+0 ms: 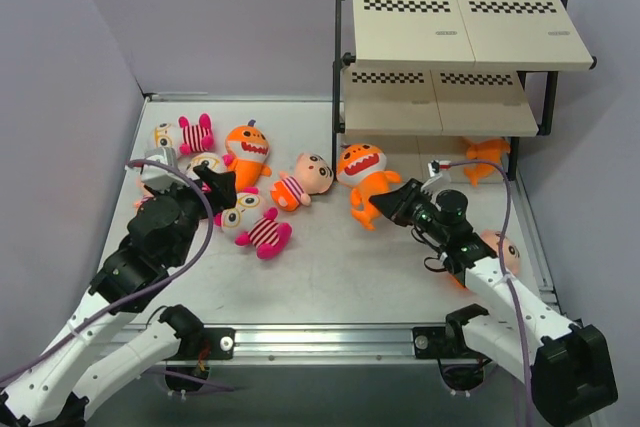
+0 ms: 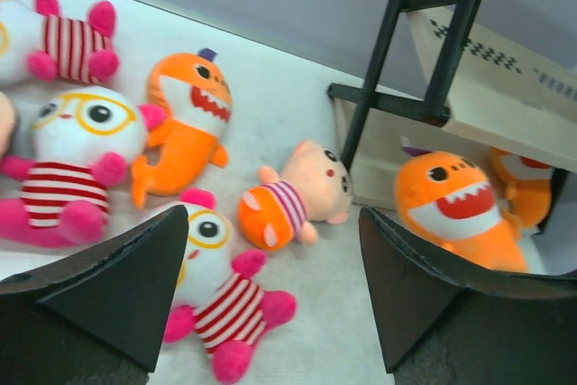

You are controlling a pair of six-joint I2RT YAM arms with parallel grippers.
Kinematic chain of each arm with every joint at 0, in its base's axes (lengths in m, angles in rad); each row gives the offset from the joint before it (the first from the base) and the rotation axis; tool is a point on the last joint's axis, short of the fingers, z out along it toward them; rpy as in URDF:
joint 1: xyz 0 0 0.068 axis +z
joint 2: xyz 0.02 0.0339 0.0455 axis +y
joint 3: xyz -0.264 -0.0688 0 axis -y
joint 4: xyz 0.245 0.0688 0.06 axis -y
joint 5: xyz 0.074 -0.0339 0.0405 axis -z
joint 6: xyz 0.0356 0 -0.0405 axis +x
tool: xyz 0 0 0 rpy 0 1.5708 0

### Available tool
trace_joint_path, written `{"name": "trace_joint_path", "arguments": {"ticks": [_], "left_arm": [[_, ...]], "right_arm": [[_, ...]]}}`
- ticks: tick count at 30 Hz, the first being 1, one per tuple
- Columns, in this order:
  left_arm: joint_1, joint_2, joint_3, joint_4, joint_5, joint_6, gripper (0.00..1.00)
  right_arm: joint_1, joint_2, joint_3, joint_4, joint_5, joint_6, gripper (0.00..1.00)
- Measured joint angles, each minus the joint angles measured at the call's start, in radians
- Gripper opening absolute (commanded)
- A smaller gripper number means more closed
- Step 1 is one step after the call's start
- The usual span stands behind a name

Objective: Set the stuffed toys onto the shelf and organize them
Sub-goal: Place the stuffed toy onto shelf

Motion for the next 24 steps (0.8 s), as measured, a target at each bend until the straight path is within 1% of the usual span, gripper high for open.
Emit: {"name": "trace_joint_path", "arguments": {"ticks": [1, 7, 12, 15, 19, 24], "left_arm": [[0.0, -0.013, 0.007, -0.021, -0.011, 0.021, 0.88], [0.005, -0.09, 0.023, -0.137, -0.055, 0.146, 0.95], [0.005, -0.15, 0.001, -0.177, -0.078, 0.201, 0.97], [0.005, -0.179, -0.032, -0.182, -0.085, 0.218, 0.97], [0.006, -0.179, -0.063, -0.19, -0.086, 0.237, 0.97], [0.007, -0.171, -0.064, -0.222, -0.089, 0.252, 0.97]], "right_arm": [[-0.034, -0.005, -0.003, -0.011, -0.014, -0.002, 0.0], [-0.242, -0.008, -0.007, -0.039, -0.102, -0.027, 0.0], [-0.397, 0.036, -0.007, -0.021, -0.175, -0.043, 0.0], [-0.455, 0.09, -0.007, 0.018, -0.207, -0.049, 0.0], [-0.52, 0.182, -0.007, 0.094, -0.238, -0.049, 0.0], [-0.59, 0.313, -0.007, 0.204, -0.273, -0.05, 0.0]]}}
